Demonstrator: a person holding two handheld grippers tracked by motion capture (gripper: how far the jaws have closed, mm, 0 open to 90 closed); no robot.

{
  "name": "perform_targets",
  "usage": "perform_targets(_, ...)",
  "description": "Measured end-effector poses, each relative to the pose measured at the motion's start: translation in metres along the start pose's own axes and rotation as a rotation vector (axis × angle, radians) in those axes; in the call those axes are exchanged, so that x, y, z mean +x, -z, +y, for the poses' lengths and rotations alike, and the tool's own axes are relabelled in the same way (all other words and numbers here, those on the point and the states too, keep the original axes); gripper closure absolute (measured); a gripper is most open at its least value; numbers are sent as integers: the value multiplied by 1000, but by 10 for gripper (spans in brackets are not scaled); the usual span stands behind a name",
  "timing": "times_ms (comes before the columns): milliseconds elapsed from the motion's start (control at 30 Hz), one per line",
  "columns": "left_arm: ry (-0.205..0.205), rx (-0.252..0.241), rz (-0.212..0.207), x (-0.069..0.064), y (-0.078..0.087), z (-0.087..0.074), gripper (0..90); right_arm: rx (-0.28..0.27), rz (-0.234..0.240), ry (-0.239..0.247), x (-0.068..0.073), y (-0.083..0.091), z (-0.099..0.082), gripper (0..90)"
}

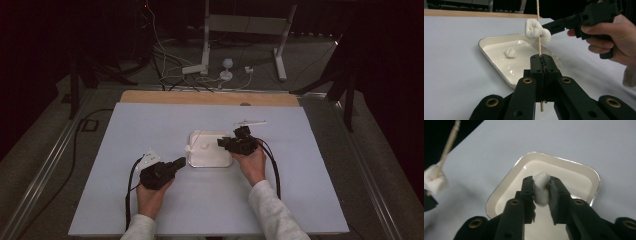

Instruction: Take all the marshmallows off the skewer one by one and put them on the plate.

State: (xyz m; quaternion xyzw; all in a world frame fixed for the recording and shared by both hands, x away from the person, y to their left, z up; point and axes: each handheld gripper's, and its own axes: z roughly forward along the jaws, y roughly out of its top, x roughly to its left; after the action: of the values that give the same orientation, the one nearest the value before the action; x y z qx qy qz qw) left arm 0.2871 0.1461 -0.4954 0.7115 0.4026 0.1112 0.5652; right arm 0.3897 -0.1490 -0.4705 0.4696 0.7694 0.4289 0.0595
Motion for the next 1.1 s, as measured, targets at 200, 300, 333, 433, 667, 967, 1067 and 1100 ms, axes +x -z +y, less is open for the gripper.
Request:
perform_targets(200,2,-3,2,0,1,0,900,3,-2,-12,-2,-3,-3,404)
perform_targets(300,6,-5,4,0,1,0,900,-23,45,-4,1,0,-1,282)
perform_targets(333,5,-5,3,0,1,0,900,-23,45,-4,1,0,-1,282)
perform_targets(433,5,-5,5,0,1,0,900,-42,69,7,5,4,0,211)
perform_targets(667,6,-7,2,-1,0,0,900,-55,129,28,19,11,1,102)
perform_targets(967,12,-18,-10,-1,1,1,900,-44,218,37,34,10,3,103)
perform_targets(1067,11,-23,-19,-2,1,1,900,-36,263,37,41,6,3,139)
perform_targets(1100,11,-23,-21,-2,1,1,900,-37,277,36,43,5,3,153)
